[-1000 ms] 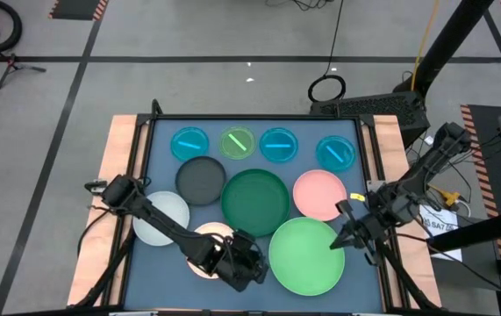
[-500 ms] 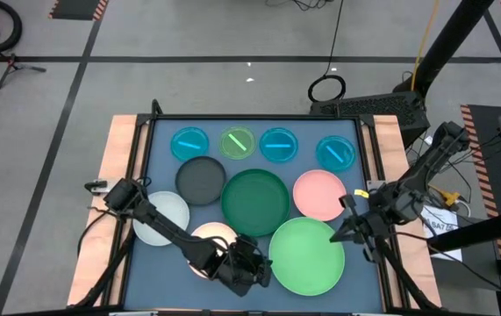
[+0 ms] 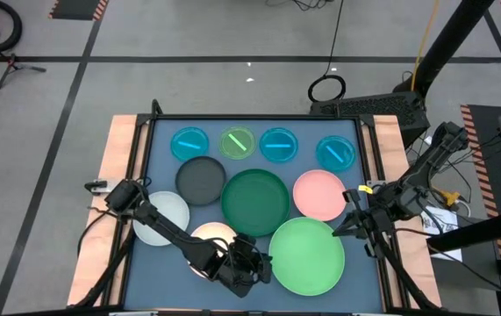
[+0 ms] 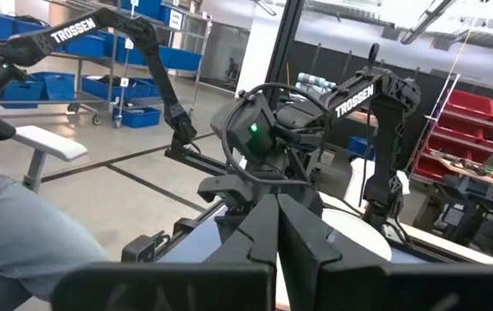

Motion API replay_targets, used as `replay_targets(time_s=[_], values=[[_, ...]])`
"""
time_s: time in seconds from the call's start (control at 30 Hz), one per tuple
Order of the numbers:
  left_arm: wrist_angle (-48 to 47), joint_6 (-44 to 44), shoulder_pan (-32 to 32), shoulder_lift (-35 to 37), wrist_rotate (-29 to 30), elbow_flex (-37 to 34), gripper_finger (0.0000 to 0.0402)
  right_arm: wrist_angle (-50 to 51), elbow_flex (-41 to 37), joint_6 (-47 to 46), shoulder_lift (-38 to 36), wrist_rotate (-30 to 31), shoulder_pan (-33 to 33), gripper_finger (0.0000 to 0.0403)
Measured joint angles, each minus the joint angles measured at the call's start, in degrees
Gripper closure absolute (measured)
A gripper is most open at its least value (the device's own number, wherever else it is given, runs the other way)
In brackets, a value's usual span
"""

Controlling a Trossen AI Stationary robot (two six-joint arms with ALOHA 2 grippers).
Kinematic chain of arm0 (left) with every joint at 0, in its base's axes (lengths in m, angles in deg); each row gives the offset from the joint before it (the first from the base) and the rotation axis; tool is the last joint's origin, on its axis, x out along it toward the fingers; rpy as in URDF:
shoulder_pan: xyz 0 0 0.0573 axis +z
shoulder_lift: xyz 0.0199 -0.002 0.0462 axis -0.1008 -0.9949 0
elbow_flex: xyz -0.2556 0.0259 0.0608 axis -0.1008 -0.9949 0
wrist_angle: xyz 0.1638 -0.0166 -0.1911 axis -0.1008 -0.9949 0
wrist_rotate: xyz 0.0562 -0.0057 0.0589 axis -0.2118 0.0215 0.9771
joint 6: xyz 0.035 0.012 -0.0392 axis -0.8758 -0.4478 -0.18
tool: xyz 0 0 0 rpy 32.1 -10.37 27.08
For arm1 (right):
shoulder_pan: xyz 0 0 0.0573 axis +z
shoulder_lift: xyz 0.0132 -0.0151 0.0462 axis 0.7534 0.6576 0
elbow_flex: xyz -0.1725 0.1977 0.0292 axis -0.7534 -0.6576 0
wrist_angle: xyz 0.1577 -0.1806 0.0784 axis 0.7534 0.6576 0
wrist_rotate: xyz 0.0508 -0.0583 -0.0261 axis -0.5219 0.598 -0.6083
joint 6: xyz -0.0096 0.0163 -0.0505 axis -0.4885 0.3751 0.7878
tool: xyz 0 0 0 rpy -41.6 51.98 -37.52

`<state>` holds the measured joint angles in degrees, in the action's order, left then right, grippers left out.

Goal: Stack plastic plates
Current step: Stack the light green plate on the green plate

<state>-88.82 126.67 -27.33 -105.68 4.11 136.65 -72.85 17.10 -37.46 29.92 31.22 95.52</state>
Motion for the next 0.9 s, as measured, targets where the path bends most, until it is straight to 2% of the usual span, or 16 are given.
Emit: replay_targets(time_s=[0.23,0.37,0.57,0.7,0.9], values=[[-0.56,-0.3,0.01,0.01,0.21,0.66,0.0388,0.39,0.0,0.0,0.0,0.0,0.0,0.0403],[-0.65,-0.25,-0.02,-0.02,0.21,0.66,0.0396,0.41,-0.02,0.0,0.0,0.0,0.0,0.0403],[3.78,0.33,-0.25,-4.27,-1.36,0.88,0.0398,0.47,-0.02,0.0,-0.08,0.06,0.0,0.0403],[-2.4,0.9,-0.24,-5.84,-1.79,4.78,0.0398,1.0,-0.04,-0.28,-0.07,0.13,0.0,0.0403],[-18.33,0.9,0.14,-7.49,-1.94,13.33,0.0397,1.14,-0.04,-0.55,-0.07,0.17,0.0,0.0403]])
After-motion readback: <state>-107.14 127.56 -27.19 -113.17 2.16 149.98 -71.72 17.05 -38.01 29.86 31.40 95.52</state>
